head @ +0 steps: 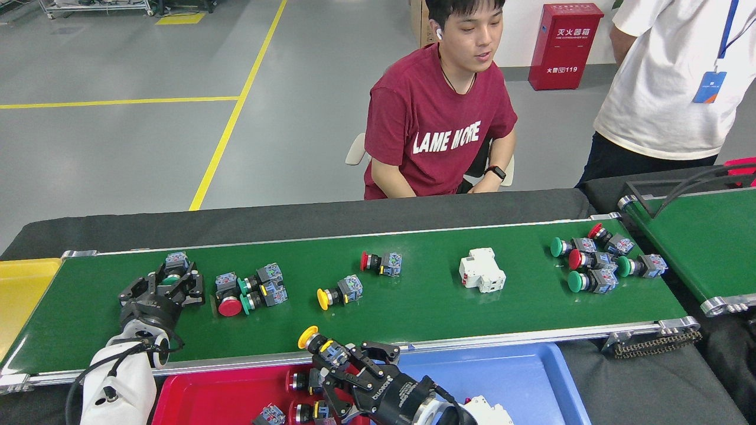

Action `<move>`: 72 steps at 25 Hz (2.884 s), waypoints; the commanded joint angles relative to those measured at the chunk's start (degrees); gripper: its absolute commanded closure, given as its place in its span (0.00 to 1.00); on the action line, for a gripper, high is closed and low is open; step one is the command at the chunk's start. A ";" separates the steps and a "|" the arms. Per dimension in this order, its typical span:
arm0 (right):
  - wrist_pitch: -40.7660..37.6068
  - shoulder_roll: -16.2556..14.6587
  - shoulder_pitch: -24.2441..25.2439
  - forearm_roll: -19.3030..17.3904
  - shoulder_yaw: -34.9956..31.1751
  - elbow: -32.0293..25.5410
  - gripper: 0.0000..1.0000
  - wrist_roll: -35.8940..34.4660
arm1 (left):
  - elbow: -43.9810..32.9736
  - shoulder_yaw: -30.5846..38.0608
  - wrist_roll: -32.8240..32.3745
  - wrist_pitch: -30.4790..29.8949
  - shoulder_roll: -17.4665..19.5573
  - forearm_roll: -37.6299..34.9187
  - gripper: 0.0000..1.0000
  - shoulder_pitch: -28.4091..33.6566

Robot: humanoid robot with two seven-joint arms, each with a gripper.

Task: Pick switch part from conveyor to tray

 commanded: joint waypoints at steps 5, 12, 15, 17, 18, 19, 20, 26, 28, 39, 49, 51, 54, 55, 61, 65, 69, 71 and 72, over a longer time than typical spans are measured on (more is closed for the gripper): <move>1.53 -2.29 -0.52 -0.61 -3.75 -4.97 0.02 0.75 | -6.08 -1.58 2.39 -2.98 1.97 0.76 1.00 1.19; 5.31 -3.17 -0.34 -0.52 -23.61 -4.71 0.02 0.49 | -41.76 -0.61 2.04 -33.22 8.74 11.66 0.95 26.41; 10.14 -5.11 -0.17 -0.35 -29.77 -5.67 0.03 0.14 | -55.38 -0.26 1.95 -33.22 8.39 14.65 0.82 40.56; 13.48 -8.18 1.06 -0.26 -31.44 -6.20 0.03 -0.04 | -61.27 -0.17 1.42 -33.22 7.59 14.65 0.34 47.24; 15.15 -9.77 2.38 -0.26 -31.52 -6.55 0.03 -1.09 | -62.85 0.01 1.42 -33.22 6.28 14.56 0.02 49.09; 16.73 -11.08 4.40 -0.17 -31.52 -7.17 0.03 -4.51 | -63.65 0.18 1.42 -33.22 3.47 14.65 0.00 50.23; 17.17 -11.52 5.98 -0.08 -31.52 -7.78 0.03 -7.42 | -63.65 0.27 1.51 -33.22 2.15 14.65 0.00 50.41; 17.26 -11.44 19.52 -0.08 -31.52 -18.07 0.03 -14.10 | -63.65 6.69 1.51 -30.32 -2.16 14.56 0.00 52.87; 16.82 -11.17 22.86 -0.17 -31.44 -19.30 0.03 -14.19 | -63.21 9.32 1.51 -26.54 -3.30 14.29 0.00 53.57; 16.47 -11.00 23.12 -0.08 -28.62 -19.30 0.02 -14.19 | -58.28 11.17 1.16 -12.83 -3.30 14.12 0.00 47.86; 20.34 -4.67 13.63 3.96 -25.64 -10.86 0.02 -10.76 | -31.48 6.95 -2.18 -12.91 5.57 8.23 0.00 24.30; 22.53 -3.96 9.76 5.19 -24.05 -6.64 0.02 -10.59 | -28.40 6.95 -2.09 -13.09 6.19 8.23 0.00 22.81; 26.66 -3.88 5.46 5.28 -21.15 -2.51 0.02 -10.32 | -26.38 6.77 -2.18 -13.18 6.19 8.05 0.00 21.58; 28.25 -3.96 3.79 5.28 -20.01 -0.75 0.02 -10.23 | -26.12 6.25 -2.18 -13.27 6.19 8.05 0.00 21.31; 30.62 -2.47 -4.21 5.10 -17.99 10.14 0.02 -10.32 | -24.36 5.63 -2.18 -13.00 6.10 8.05 0.00 19.82; 30.62 0.25 -10.80 5.19 -17.90 18.67 0.02 -10.50 | -18.39 5.63 -2.18 -12.39 6.10 7.88 0.00 14.46; 29.83 0.17 -13.44 4.93 -16.32 22.27 0.16 -10.32 | -11.71 5.19 -2.09 -11.60 6.19 7.53 0.00 9.63; 28.33 -0.98 -13.44 4.49 -14.03 22.27 0.33 -10.15 | -10.91 3.43 -2.09 -11.16 6.28 7.61 0.00 8.83; 26.05 -1.86 -13.44 4.13 -13.51 22.27 0.47 -9.97 | -10.82 2.64 -2.01 -10.28 6.28 7.53 0.00 8.75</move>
